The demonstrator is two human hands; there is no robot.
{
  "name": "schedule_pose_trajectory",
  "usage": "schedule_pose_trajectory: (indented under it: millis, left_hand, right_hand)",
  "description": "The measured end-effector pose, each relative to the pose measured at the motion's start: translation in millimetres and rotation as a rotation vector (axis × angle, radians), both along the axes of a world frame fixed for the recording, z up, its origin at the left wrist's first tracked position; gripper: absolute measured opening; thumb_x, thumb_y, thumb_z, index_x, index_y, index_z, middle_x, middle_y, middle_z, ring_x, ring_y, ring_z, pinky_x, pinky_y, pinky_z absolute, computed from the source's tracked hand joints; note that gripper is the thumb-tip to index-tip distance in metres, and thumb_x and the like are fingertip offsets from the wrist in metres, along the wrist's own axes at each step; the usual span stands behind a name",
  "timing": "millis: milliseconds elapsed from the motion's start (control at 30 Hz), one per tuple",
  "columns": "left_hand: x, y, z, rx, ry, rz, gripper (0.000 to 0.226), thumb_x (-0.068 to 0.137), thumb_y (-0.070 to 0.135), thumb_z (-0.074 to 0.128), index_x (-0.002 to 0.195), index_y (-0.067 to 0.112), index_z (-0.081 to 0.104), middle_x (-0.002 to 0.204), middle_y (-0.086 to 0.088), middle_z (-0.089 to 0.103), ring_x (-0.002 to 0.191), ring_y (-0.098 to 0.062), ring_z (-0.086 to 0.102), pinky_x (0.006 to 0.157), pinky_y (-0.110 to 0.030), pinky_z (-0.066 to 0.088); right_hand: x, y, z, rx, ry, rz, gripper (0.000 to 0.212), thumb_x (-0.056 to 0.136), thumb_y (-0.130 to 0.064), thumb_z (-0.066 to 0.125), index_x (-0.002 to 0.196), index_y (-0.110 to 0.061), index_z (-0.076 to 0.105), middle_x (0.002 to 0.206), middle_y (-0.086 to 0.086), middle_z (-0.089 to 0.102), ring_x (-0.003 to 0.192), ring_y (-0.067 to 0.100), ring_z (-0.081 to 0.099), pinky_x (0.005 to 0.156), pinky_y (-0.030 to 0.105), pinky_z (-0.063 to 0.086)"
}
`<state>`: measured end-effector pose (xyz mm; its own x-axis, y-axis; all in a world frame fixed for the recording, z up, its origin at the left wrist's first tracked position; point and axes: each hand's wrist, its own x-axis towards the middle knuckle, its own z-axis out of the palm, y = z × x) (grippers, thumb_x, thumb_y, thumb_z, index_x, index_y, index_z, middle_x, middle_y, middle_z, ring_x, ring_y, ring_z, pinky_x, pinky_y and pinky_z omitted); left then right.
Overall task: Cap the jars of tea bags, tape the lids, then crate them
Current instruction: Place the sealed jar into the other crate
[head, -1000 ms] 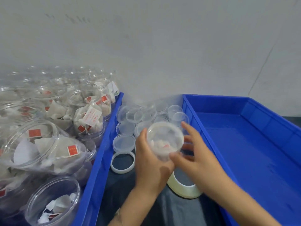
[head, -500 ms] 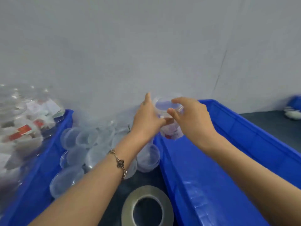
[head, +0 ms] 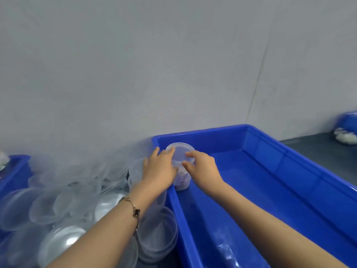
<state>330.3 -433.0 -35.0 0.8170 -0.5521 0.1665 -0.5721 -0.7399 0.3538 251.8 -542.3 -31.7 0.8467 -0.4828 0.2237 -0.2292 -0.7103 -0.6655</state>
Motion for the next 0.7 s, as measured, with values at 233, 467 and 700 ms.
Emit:
schedule_pose_trajectory:
  millis: [233,467,700]
  left_hand:
    - [13.2,-15.3,-2.4,0.201,0.07,0.022,0.069,0.095,0.033,0.036,0.152,0.025,-0.002,0.16,-0.01,-0.005,0.142,-0.032,-0.025,0.111,-0.059,-0.005]
    - [13.2,1.6,-0.3,0.225,0.004,-0.037,0.059,0.097,0.042,0.034,0.15,0.02,0.02,0.161,0.002,-0.004,0.146,-0.022,-0.014,0.111,-0.061,0.002]
    - [2.6,54.6,16.3,0.217,0.051,0.029,0.066,0.098,0.054,0.026,0.153,0.022,0.005,0.161,0.003,0.001,0.147,-0.02,-0.008,0.113,-0.057,0.002]
  right_hand:
    - [45.9,-15.2,-11.7,0.081,-0.111,-0.002,0.035,0.094,-0.004,0.046,0.128,-0.008,0.054,0.125,0.009,0.054,0.089,0.004,0.052,0.063,-0.003,0.034]
    - [63.2,-7.4,-24.1,0.128,-0.045,0.051,0.059,0.093,-0.014,0.048,0.147,-0.025,0.027,0.13,0.007,0.047,0.099,0.013,0.048,0.069,0.011,0.034]
    - [34.8,16.7,3.7,0.093,0.119,0.027,0.081,0.093,-0.026,0.05,0.149,-0.035,-0.007,0.158,0.01,0.003,0.137,0.035,0.026,0.102,0.053,0.036]
